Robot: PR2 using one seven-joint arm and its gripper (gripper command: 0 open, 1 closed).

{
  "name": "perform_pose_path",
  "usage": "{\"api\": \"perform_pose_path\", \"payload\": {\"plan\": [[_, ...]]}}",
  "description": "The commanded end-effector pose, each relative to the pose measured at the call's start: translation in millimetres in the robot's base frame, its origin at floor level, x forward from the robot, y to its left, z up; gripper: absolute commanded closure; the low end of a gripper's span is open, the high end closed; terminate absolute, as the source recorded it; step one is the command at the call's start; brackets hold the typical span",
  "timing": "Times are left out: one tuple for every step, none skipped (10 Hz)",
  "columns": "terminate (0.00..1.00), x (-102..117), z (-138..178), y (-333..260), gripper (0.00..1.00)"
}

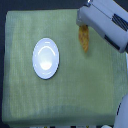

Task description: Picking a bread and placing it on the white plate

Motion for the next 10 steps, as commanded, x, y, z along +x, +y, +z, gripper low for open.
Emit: {"api": "perform_pose_path", "payload": {"plan": [[0.0, -44, 47, 53, 1.0], [0.0, -59, 47, 89, 1.0], [0.0, -74, 45, 139, 1.0], [0.0, -90, 44, 180, 1.0], [0.0, -92, 44, 193, 1.0], [0.0, -94, 41, 213, 1.0], [0.0, -97, 35, 235, 1.0], [0.0, -103, 28, 250, 1.0], [0.0, -110, 20, 260, 1.0], [0.0, -111, 18, 265, 1.0]]}}
